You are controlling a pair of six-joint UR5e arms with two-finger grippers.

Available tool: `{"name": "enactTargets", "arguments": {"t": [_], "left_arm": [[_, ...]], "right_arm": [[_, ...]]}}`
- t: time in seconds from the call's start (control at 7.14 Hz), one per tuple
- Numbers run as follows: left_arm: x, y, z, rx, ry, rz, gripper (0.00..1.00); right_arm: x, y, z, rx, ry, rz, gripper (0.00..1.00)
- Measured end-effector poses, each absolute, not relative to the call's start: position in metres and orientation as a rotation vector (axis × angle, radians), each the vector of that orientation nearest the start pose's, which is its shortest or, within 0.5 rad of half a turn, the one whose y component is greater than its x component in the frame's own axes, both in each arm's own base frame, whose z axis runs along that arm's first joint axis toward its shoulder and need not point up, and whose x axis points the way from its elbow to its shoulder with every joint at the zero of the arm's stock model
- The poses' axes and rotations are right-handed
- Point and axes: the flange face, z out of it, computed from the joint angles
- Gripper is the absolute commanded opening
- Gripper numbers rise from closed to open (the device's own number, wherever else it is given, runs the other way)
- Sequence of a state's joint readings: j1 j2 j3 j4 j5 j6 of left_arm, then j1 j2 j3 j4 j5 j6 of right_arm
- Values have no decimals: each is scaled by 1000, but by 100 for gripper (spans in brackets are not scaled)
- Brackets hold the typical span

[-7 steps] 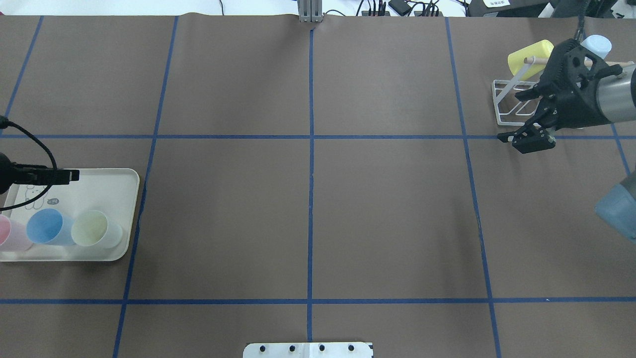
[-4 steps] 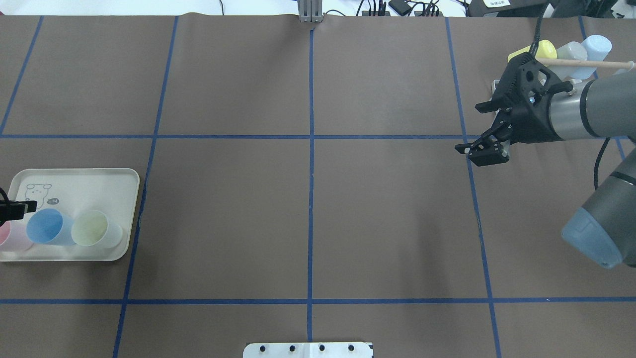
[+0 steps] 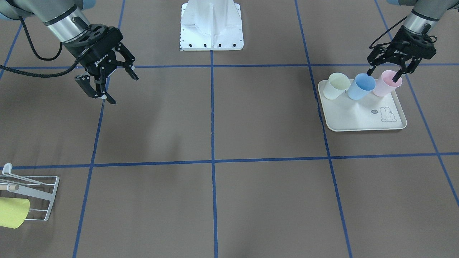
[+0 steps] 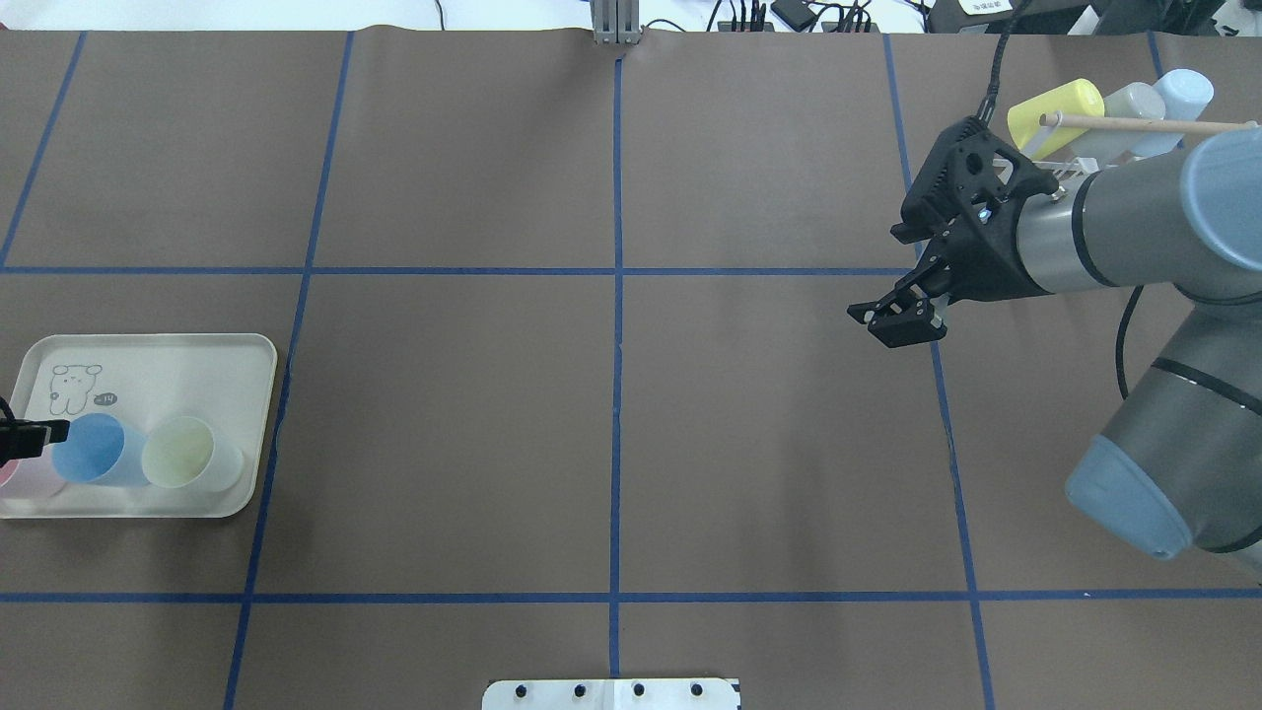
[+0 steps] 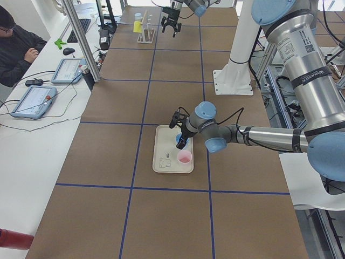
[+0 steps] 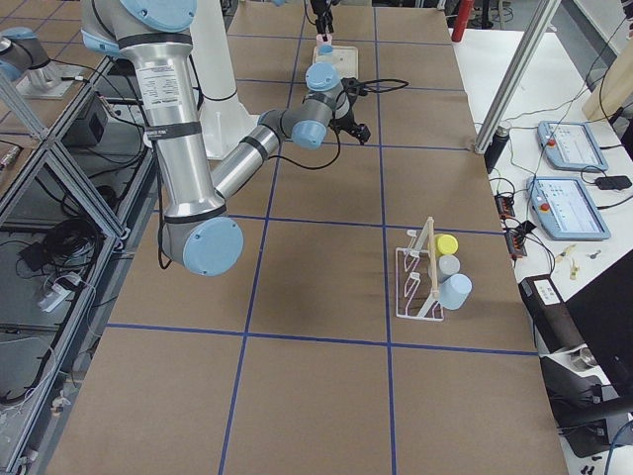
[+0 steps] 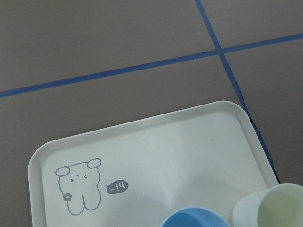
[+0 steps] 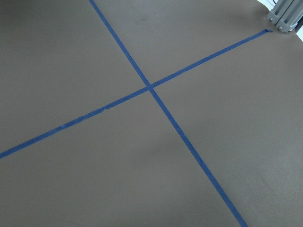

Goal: Transfer IKEA cup to right arm and place on rack

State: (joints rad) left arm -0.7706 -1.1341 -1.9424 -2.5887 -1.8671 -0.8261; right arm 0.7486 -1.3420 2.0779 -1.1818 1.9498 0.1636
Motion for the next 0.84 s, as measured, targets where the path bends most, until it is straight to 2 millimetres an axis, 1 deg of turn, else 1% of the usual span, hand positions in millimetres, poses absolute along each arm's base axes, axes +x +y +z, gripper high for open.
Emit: {"name": "enactTargets", "arguments": {"t": [0.14,0.28,0.42,0.56,0.7,0.84], "left_arm": [[182,-314,552,452,875,128,88],[185,-313,562,461,884,134,80],[187,-314,572,475,900,139,66],[192,-318,577,487,913,140,50],[196,-321,578,494,921,140,31],[198,-324,578,497,925,139,14]], "right_arm": [[-313,-418,261,839,-846,-797,100],[-314,-417,260,838,-846,-798,100],[-315,-417,260,838,-845,-798,100],[-315,-416,260,839,-845,-799,100],[-315,-417,260,839,-845,-799,100],[-315,-417,259,840,-845,-799,100]]}}
